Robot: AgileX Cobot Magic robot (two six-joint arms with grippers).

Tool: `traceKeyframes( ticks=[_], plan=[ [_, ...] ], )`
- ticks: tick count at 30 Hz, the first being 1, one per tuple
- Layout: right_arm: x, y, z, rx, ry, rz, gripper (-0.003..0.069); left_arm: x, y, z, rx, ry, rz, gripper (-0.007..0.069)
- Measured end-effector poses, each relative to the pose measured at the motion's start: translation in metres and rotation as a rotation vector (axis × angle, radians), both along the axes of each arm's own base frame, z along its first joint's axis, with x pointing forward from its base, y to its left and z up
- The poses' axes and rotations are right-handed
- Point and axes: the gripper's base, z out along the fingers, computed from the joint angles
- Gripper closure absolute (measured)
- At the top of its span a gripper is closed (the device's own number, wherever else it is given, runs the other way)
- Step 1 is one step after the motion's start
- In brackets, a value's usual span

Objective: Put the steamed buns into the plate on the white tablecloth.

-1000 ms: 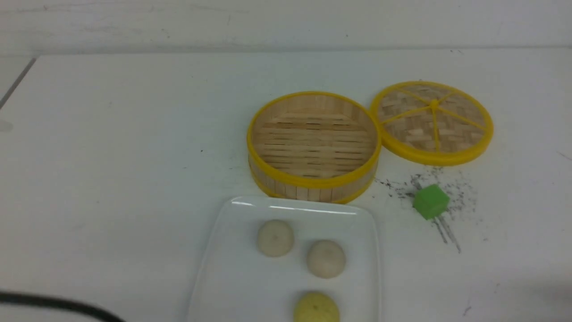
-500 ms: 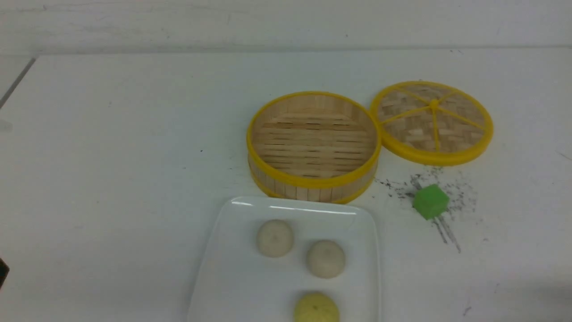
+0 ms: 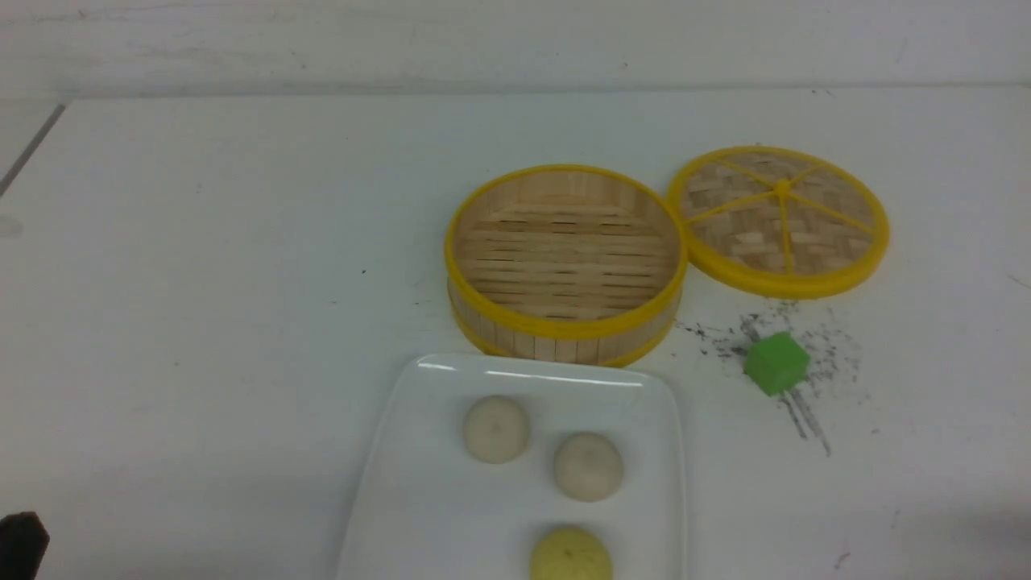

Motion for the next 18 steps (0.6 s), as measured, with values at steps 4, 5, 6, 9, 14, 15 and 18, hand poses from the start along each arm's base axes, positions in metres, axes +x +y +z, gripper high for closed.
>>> traceKeyframes(
  ticks=[4,5,6,9,14,15,18],
  plan=[
    [0.000,0.000,0.000,0.000,0.000,0.000,0.0571,0.003,0.005,-0.029,0.016,0.032,0.054,0.0589],
    [0.000,0.000,0.000,0.000,0.000,0.000,0.0569,0.002,0.006,-0.033,0.016,0.032,0.061,0.0589],
    [0.000,0.000,0.000,0.000,0.000,0.000,0.0567,0.002,0.006,-0.034,0.015,0.030,0.064,0.0589],
    [0.000,0.000,0.000,0.000,0.000,0.000,0.0562,0.001,0.006,-0.036,0.010,0.047,0.069,0.0587],
    [0.000,0.000,0.000,0.000,0.000,0.000,0.0555,0.001,0.007,-0.038,0.009,0.069,0.073,0.0584],
    [0.000,0.000,0.000,0.000,0.000,0.000,0.0554,0.001,0.007,-0.038,0.009,0.069,0.073,0.0583],
    [0.000,0.000,0.000,0.000,0.000,0.000,0.0549,0.001,0.007,-0.038,0.008,0.069,0.073,0.0579]
  ],
)
